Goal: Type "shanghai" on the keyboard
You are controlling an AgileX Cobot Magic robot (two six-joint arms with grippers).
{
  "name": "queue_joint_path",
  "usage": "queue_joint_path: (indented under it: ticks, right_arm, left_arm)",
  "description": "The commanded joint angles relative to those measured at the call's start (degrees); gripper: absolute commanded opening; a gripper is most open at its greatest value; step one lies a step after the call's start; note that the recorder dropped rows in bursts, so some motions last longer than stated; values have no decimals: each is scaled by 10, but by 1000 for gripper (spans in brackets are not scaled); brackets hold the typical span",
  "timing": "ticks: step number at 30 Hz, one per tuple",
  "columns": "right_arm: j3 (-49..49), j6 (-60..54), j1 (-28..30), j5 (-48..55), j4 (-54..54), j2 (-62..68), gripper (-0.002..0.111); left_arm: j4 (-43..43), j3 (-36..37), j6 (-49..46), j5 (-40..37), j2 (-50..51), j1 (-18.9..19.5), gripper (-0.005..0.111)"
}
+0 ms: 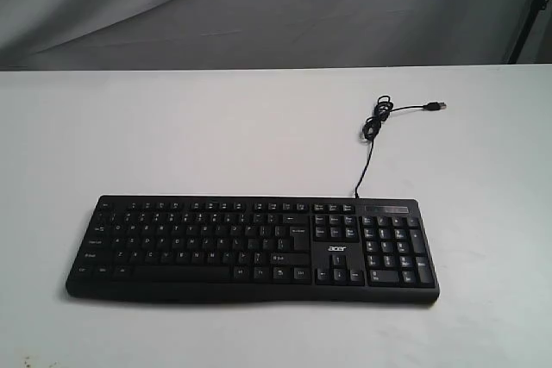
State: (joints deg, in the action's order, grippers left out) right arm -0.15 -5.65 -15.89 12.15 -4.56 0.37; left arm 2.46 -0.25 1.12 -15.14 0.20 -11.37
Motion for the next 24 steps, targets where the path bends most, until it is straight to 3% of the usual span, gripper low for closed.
queue_joint_path:
  ticks: [1,18,24]
  right_arm:
    - [2,4,4,2,-4,-4,0]
    - [1,4,4,15,25,-4,0]
    - [-89,4,4,79,37,51,0]
  left_arm:
    - [0,2,2,3,-2,-2,0]
    - [0,2,2,3,-2,-2,0]
    - [0,2,2,3,-2,-2,0]
